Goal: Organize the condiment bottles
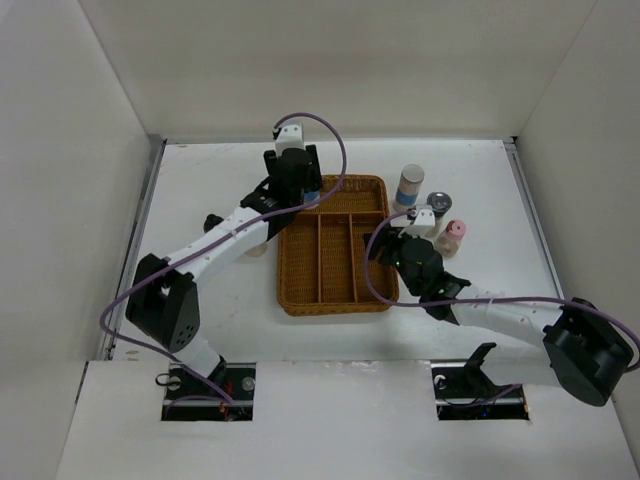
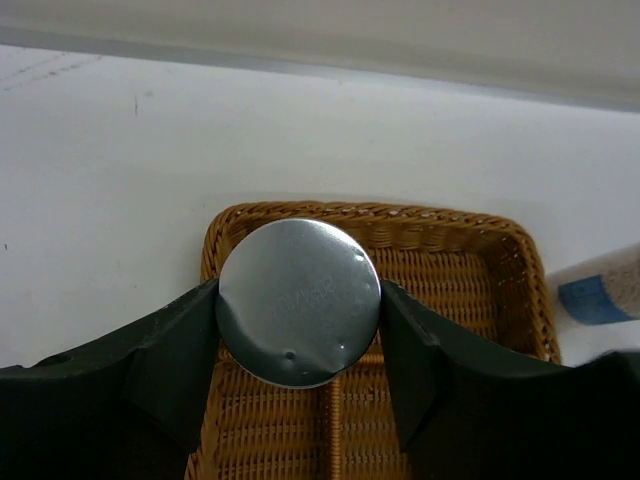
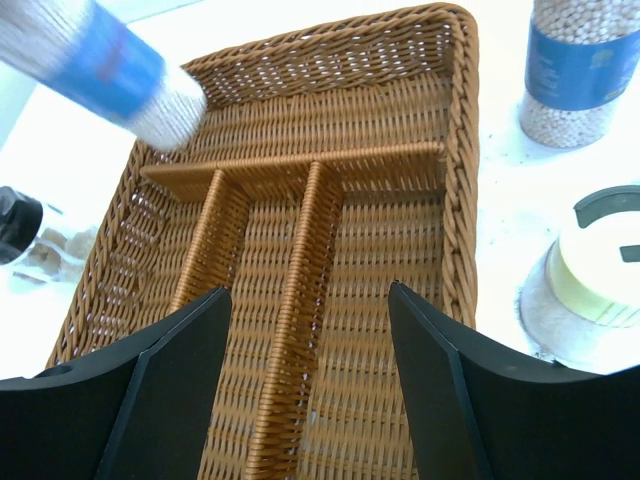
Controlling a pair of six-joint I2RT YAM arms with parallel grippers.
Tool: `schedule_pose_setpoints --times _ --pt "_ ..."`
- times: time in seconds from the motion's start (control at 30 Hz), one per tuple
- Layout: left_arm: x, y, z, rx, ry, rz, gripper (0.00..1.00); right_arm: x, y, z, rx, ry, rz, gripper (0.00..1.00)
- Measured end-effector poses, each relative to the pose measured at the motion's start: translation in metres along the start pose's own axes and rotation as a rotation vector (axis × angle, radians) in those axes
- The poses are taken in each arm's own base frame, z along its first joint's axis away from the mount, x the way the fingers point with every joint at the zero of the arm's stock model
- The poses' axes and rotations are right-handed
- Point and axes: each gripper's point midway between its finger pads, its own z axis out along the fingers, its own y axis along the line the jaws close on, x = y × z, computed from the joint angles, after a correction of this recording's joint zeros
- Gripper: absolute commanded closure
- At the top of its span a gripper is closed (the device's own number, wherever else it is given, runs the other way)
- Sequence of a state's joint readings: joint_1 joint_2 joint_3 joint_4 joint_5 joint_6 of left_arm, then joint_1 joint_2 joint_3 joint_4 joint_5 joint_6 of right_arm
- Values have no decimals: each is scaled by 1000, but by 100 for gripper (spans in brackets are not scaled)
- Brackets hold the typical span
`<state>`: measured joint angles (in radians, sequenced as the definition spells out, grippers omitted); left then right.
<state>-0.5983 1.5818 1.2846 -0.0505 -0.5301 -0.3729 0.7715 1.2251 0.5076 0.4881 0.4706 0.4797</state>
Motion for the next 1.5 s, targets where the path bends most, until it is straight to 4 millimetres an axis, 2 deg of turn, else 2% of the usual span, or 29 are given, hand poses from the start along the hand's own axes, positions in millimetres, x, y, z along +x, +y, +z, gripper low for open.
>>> schedule_pose_setpoints --times 0.1,0.47,0.67,0.77,0.83,0.97,1.17,1.27,1.4,1.47,1.5 --pt "20 2 12 -18 39 26 63 -2 0 0 1 -4 3 29" --pt "34 6 31 -42 44 34 61 -2 0 0 0 -3 9 29" --pt "66 11 49 -67 97 73 54 -1 0 0 -4 -1 10 29" --pt "66 10 57 -74 80 75 46 -1 0 0 -4 -1 10 29" --pt "65 10 58 -74 77 76 34 -2 0 0 -3 -2 11 28" --pt "62 11 59 -76 64 72 19 -2 0 0 -3 -2 11 25" --pt "58 11 60 -81 48 64 8 -3 -2 1 3 -4 15 24" --pt "51 11 55 -76 32 55 6 -3 -2 1 3 -4 15 37" --pt "31 15 34 -54 -23 15 9 -3 -2 1 2 -4 11 69" --pt "13 18 16 -36 -70 -18 17 -3 -2 1 1 -3 8 80" --pt "4 21 5 -26 -98 -38 26 -2 -2 1 1 -2 5 84"
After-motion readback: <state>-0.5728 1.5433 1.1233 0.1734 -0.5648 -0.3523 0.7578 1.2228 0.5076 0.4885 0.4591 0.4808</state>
